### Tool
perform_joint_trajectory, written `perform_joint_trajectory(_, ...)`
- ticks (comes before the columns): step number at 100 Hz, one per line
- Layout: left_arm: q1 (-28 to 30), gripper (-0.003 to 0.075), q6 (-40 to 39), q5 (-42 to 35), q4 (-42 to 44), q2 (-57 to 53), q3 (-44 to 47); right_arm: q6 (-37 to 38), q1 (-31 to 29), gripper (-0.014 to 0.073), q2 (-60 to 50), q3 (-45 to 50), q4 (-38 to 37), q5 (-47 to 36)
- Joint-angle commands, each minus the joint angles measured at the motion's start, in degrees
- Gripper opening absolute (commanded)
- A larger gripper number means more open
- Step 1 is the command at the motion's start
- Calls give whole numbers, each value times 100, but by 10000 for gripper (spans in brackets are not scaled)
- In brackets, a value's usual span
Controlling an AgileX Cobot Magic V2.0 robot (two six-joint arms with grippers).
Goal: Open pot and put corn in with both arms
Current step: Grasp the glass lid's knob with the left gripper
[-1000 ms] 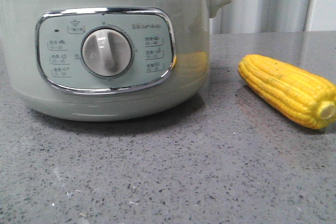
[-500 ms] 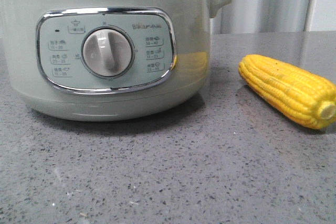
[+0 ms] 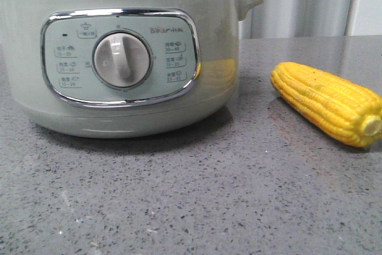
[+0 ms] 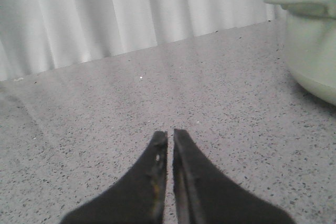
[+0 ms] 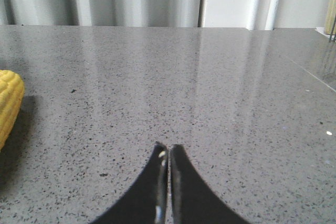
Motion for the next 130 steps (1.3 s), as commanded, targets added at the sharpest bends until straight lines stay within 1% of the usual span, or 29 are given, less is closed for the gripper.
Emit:
perform_joint_trajectory(1,2,-20,-45,-472,-32,-195,34,-54,-15,-74,-122,116,-63,-493)
perform_joint_trajectory(30,2,-20,-45,-484,-41,-195,34,-54,-15,-74,-122,116,-63,-493)
perform_joint_trajectory(35,2,-20,-57,-589,-230,-195,34,-54,-15,-74,-122,116,-63,-541)
perform_joint_trajectory(41,2,-20,-57,-772,-731,-195,23,-54,-15,-74,-122,106,-37,-651)
perform_joint_trajectory(46,2,-20,-57,-784,-951,-195,-21,-54,-15,-74,-122,77,63,-697)
perform_joint_trajectory(58,2,-20,-57,-734,-927,-106,-293,-54,-15,-74,-96,-140,278,-590)
perform_joint_trajectory(66,2,-20,-57,-466,-875,114,-667,-54,-15,-74,21,-394,640,-345)
perform_joint_trajectory(73,2,-21,-57,-228,-875,445,-1063,-54,-15,-74,245,-663,976,-223)
perform_joint_trajectory(81,2,-20,-46,-131,-739,956,-1511,-54,-15,-73,629,-1028,988,48)
perform_joint_trajectory(91,2,-20,-36,-242,-617,1578,-1973,-54,-15,-59,1190,-1510,988,336)
perform_joint_trajectory(104,2,-20,-36,-568,-628,2261,-2452,-54,-15,-55,2002,-2238,988,832)
perform_joint_trajectory(115,2,-20,-36,-999,-628,2634,-2624,-54,-15,-55,2585,-2813,988,1168)
perform_joint_trajectory(124,2,-20,-36,-1290,-628,2835,-2633,-54,-15,-56,2997,-3134,988,1135)
perform_joint_trajectory(130,2,-20,-36,-1370,-628,2979,-2633,-54,-15,-56,3209,-3229,988,971)
